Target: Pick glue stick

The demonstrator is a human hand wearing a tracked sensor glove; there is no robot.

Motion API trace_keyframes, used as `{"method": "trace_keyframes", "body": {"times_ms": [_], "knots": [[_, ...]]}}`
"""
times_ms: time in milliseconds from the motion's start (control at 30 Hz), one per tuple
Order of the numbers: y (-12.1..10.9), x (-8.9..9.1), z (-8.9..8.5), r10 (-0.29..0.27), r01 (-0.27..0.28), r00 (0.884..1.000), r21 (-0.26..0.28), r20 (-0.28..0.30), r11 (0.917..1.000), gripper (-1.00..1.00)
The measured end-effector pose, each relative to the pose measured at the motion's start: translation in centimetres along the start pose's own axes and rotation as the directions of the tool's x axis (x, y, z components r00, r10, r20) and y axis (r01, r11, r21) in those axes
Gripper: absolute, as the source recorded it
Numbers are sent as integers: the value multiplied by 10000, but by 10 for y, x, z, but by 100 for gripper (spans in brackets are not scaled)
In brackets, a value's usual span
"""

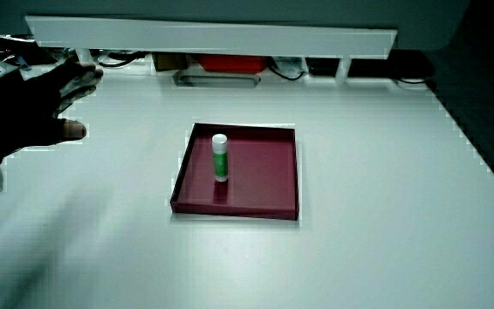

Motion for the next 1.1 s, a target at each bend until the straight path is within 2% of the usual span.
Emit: {"method": "trace_keyframes", "body": {"times_ms": [67, 100, 133, 167, 200, 233, 267, 300, 400, 467, 500, 567, 600, 667, 733, 767, 800, 833, 867, 900, 933, 967, 1033, 1100], "knots": [[3, -4, -3, 215, -214, 9996, -41, 180, 9998, 0], [6, -5, -6, 535, -535, 9986, -79, 17, 9985, 0], [9, -4, -9, 437, -433, 9988, -185, 206, 9989, 0], [11, -2, -12, 714, -712, 9974, -266, 64, 9971, 0], [14, -2, -16, 751, -742, 9969, -336, 239, 9967, 0], [17, -2, -18, 824, -826, 9966, -319, -79, 9961, 0], [20, -3, -21, 745, -744, 9972, -322, 2, 9967, 0], [23, -3, -24, 707, -697, 9972, -376, 253, 9969, 0], [31, 8, -36, 1317, -1244, 9852, -707, 1099, 9897, 0], [39, -1, -44, 959, -914, 9924, -614, 765, 9939, 0], [42, -2, -47, 1065, -1025, 9921, -605, 662, 9929, 0], [47, 4, -55, 1499, -1436, 9863, -871, 696, 9858, 0], [51, 2, -58, 1393, -1333, 9878, -845, 695, 9875, 0], [58, 1, -65, 1475, -1395, 9862, -1030, 747, 9849, 0], [65, -3, -73, 956, -791, 9854, -1185, 1408, 9898, 0], [68, -3, -76, 1148, -1013, 9866, -1167, 1160, 9880, 0], [71, -5, -80, 1086, -903, 9841, -1309, 1402, 9873, 0], [73, -2, -84, 1232, -1026, 9816, -1411, 1461, 9847, 0], [77, -9, -88, 1131, -988, 9872, -1249, 1126, 9872, 0], [79, -7, -92, 1037, -857, 9859, -1362, 1311, 9870, 0], [82, -10, -95, 1007, -848, 9882, -1354, 1153, 9872, 0], [84, -12, -98, 984, -814, 9871, -1330, 1265, 9878, 0], [88, -14, -104, 1255, -1095, 9851, -1341, 1172, 9849, 0], [93, -17, -112, 1156, -962, 9825, -1338, 1458, 9863, 0]]}}
